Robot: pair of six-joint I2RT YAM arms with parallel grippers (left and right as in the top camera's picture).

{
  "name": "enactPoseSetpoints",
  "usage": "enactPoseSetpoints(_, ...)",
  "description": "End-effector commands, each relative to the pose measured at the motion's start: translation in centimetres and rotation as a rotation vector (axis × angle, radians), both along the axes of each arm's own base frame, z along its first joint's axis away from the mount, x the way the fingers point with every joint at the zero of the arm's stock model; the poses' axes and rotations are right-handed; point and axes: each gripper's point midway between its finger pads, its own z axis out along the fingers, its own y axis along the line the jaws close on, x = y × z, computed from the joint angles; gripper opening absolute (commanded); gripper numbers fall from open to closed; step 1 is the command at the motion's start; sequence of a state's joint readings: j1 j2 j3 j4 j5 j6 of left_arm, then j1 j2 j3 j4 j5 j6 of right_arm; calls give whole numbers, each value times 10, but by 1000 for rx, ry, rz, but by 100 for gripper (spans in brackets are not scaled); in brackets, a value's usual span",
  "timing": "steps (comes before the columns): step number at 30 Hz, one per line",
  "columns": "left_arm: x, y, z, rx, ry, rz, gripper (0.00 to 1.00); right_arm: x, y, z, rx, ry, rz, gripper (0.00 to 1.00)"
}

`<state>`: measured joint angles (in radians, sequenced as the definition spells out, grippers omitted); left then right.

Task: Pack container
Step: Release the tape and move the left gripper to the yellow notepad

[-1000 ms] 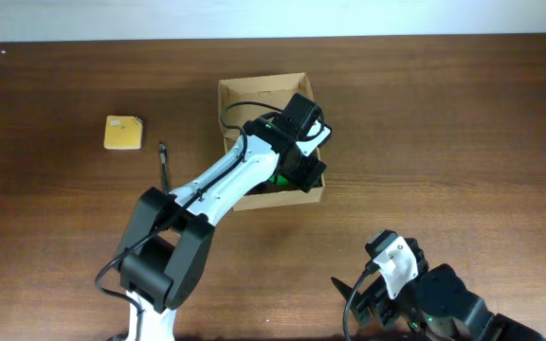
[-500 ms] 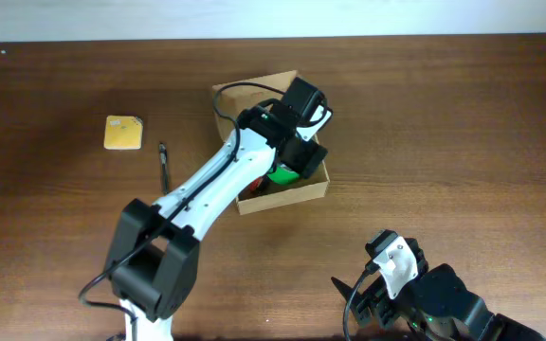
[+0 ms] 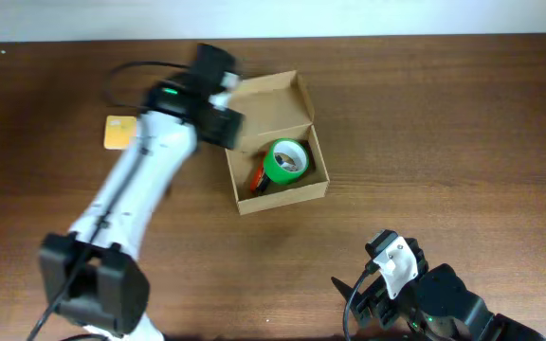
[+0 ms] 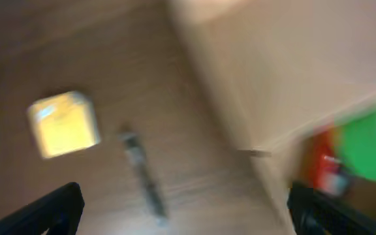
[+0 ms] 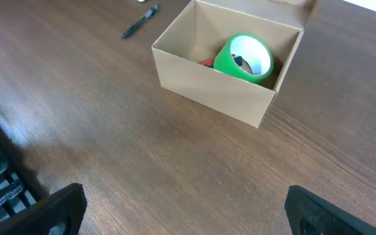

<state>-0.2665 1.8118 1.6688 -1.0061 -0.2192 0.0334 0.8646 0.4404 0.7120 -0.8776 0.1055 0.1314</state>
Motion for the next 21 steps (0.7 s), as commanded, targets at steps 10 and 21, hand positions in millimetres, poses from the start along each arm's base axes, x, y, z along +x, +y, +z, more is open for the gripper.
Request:
enactPoseSetpoints(10, 40, 98, -3, -64, -70, 118, 100, 2, -2, -1, 1, -1, -16, 99)
enactPoseSetpoints(21, 65, 139, -61, 71, -17, 149, 99, 2, -2, -1, 1, -1, -16, 99)
